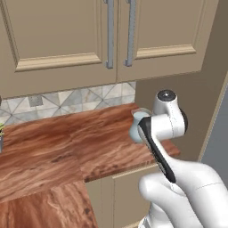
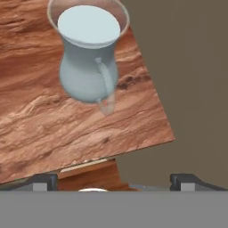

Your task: Move the scone and cherry from the second highest shelf to the top shelf to make space. Then, place the pitcher from the counter on the cleared second highest shelf.

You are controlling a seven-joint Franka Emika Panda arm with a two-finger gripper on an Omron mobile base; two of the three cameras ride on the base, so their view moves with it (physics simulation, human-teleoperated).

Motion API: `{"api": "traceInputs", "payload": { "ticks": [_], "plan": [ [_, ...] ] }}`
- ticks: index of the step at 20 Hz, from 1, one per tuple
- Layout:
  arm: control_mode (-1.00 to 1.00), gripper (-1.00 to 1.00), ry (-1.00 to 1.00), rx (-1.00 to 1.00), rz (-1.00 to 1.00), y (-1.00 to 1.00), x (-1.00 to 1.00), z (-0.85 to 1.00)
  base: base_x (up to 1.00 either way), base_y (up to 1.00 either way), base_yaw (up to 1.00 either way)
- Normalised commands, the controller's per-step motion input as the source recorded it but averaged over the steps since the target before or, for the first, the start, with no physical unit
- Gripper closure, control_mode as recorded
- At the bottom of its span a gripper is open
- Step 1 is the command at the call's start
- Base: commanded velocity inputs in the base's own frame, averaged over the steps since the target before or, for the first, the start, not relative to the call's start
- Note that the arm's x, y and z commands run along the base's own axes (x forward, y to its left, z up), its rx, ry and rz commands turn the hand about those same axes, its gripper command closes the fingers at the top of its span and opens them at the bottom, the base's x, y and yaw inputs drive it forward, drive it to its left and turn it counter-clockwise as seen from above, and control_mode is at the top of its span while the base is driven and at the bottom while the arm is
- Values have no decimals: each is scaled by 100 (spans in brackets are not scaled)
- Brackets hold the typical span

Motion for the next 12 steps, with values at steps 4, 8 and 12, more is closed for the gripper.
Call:
{"api": "traceInputs", "payload": {
  "ticks": [4, 8, 12],
  "plan": [
    [-100, -100, -2, 4, 0, 0, 27, -36, 0, 0, 0],
    [-100, -100, -7, 2, 0, -2, 20, -31, 0, 0, 0],
    [-100, -100, -5, 0, 0, 0, 22, -26, 0, 0, 0]
  ]
}}
